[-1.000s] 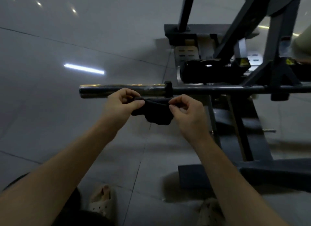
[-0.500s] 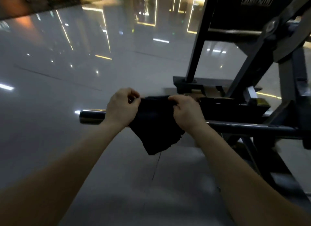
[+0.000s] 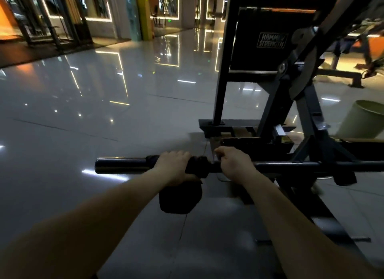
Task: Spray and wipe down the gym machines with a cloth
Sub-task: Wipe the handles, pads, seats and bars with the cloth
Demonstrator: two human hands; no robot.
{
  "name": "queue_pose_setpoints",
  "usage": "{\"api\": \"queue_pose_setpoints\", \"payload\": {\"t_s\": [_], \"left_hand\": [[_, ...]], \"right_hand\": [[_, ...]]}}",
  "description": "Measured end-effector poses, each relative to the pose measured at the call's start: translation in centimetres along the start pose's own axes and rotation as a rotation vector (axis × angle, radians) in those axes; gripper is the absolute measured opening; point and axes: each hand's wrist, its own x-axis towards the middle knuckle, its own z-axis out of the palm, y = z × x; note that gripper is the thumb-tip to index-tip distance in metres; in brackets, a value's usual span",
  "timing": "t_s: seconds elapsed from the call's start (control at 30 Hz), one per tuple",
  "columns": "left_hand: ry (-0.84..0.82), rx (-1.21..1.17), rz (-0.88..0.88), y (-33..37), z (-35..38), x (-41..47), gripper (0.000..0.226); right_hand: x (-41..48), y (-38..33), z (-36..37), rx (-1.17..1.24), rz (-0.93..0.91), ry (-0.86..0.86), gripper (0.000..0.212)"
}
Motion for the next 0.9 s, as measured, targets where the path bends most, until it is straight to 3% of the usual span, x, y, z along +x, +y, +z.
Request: {"api": "queue_pose_setpoints", "payload": {"t_s": [0.13, 0.3, 0.4, 0.5, 0.6, 0.73, 0.83, 0.9], "left_hand": [[-0.170, -0.098, -0.078, 0.8, -2.2, 0.5, 0.063], [-0.130, -0.149, -0.031, -0.1, -0.7, 2.1, 0.079], [-0.173, -0.074, 0.002, -0.5, -0.4, 3.0, 0.068], [-0.191, -0.058, 0.046, -1.1, -0.3, 4.4, 0.046], [-0.330, -0.230, 0.066, -1.9, -0.8, 5.6, 0.031], [-0.523, -0.406, 0.046, -2.4, -0.9, 7.3, 0.036], [-0.483, -0.396, 0.101, -2.3, -0.9, 7.1, 0.030], [-0.292, -0.222, 0.148, -1.5, -0.5, 5.6, 0.027]], "right_hand": [[-1.7, 0.6, 1.1, -0.204, -0.068, -0.126, 0.054], [-1.0, -1.0, 1.5, -0.317, -0.098, -0.041, 0.032], [-0.7, -1.7, 2.0, -0.359, -0.072, 0.016, 0.019], [-0.3, -2.1, 1.9, -0.371, -0.052, 0.063, 0.018], [-0.3, -2.4, 2.1, -0.380, -0.052, 0.075, 0.024], [-0.4, -2.4, 1.7, -0.376, -0.033, 0.031, 0.023], [-0.5, -2.1, 1.5, -0.336, -0.054, 0.019, 0.020], [-0.8, -2.1, 1.6, -0.317, -0.067, 0.028, 0.016]]}}
